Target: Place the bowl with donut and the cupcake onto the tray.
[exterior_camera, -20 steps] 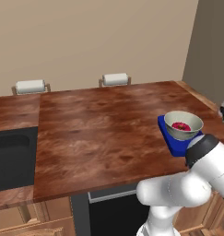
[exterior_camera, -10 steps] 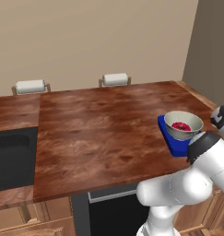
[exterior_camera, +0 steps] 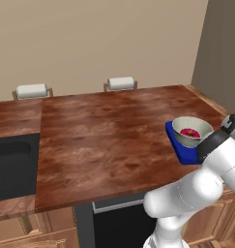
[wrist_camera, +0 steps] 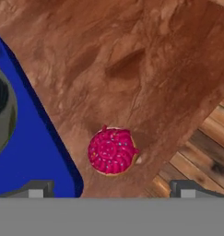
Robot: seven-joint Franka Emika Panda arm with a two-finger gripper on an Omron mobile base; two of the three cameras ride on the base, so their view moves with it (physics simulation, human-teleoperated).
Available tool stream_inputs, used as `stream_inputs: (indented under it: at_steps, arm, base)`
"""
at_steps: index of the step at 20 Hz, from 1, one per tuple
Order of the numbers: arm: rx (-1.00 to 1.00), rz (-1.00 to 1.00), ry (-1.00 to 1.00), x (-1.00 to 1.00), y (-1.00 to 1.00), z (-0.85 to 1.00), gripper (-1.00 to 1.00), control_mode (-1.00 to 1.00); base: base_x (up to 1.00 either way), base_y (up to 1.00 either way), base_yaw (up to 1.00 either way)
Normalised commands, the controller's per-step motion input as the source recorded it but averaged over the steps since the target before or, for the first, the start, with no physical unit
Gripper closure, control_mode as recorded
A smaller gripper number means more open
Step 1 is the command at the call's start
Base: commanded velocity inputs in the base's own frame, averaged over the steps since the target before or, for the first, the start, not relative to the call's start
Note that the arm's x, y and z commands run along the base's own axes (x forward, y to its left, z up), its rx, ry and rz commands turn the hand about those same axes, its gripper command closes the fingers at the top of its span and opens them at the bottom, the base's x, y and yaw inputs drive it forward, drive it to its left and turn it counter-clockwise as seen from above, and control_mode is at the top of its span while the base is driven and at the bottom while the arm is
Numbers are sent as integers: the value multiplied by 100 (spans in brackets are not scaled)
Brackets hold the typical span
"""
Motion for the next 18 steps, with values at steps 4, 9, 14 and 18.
stream_inputs:
  at_steps: [4,9,14,18]
  arm:
    - [2,4,1,0,-2,-8,-100,-100]
    - [0,0,5,6,1,-18,-100,-100]
    - [0,0,6,23,0,-25,-100,-100]
    - [0,0,4,26,-7,-31,-100,-100]
  base:
    - [0,0,0]
    - [0,0,0]
    - [0,0,0]
    - [0,0,0]
